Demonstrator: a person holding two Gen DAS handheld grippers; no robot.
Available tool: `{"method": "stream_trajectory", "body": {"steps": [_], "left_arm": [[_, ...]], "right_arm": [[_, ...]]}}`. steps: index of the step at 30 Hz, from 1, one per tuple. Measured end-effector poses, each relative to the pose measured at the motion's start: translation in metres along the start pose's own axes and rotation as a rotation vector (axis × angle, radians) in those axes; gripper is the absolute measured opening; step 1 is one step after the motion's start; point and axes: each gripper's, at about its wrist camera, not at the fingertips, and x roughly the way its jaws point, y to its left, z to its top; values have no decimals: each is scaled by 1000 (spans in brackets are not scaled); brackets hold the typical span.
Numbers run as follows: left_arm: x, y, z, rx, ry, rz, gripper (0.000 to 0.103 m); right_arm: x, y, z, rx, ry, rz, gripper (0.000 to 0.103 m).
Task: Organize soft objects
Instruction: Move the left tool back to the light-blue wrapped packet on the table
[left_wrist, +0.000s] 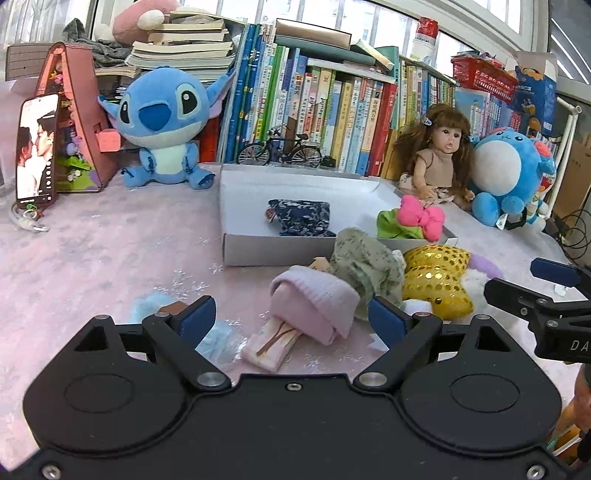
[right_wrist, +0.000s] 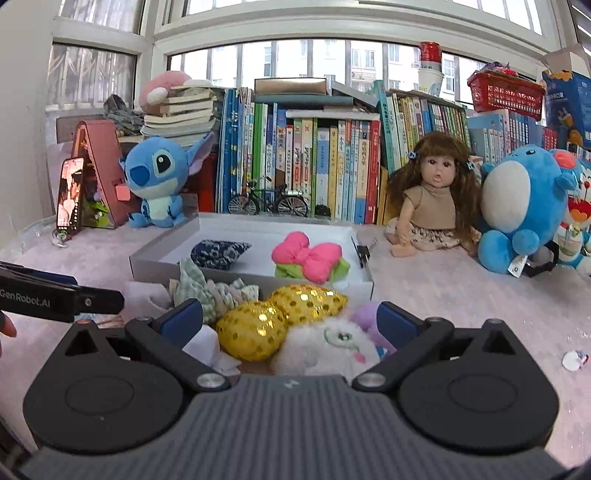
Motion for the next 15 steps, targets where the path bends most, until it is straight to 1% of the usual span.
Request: {"method": "stream_trajectory", "body": {"steps": [6, 11, 15], "left_arm": [[-2, 8, -7, -7, 1, 29, 89], [-3, 15, -15, -9, 20, 49, 88], [-3, 20, -19, -29, 23, 81, 87]], "right_arm": [[-2, 0, -8, 1, 12, -21, 103], [-1, 1, -15, -5, 30, -34, 103], [0, 1, -19, -1, 43, -41, 103]]}}
